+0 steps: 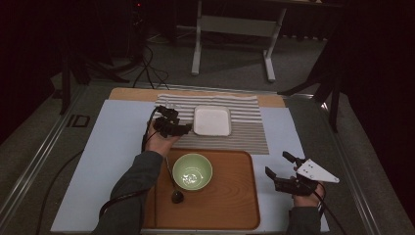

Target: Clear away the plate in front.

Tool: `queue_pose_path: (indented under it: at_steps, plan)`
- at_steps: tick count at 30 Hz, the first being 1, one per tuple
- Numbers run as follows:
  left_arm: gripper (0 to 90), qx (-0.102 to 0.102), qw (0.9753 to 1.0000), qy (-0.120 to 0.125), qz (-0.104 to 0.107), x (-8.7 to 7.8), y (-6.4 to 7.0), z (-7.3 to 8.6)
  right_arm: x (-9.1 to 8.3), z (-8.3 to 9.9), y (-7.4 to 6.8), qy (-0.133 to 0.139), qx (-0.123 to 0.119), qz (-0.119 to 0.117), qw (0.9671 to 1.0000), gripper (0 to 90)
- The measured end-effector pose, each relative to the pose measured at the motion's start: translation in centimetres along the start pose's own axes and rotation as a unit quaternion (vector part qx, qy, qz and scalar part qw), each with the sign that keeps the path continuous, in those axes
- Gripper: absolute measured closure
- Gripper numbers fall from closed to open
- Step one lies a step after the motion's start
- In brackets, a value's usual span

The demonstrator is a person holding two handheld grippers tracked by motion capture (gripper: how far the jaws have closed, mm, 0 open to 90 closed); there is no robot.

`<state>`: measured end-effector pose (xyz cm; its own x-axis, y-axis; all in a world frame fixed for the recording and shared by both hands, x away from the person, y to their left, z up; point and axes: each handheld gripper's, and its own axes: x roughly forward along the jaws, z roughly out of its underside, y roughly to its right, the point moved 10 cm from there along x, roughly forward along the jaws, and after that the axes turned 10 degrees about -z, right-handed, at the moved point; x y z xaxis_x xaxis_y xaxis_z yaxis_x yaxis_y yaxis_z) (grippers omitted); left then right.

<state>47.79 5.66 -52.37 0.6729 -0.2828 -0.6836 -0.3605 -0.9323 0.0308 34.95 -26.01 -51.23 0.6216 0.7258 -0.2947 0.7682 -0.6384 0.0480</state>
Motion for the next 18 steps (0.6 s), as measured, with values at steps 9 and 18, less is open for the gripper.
queue_pose_path:
  at_steps: [9, 18]
  plan:
    - [44.6, 0.003, 0.9989, -0.047, 0.002, 3.5, 0.4, 0.7, 0.0, 0.0, 0.1, 0.001, 0.001, 0.0, 1.0, 13.9]
    - [49.1, 0.006, 0.9971, -0.075, 0.006, 5.9, 0.3, 0.3, -0.1, -0.1, 0.1, 0.004, 0.003, 0.0, 1.0, 13.9]
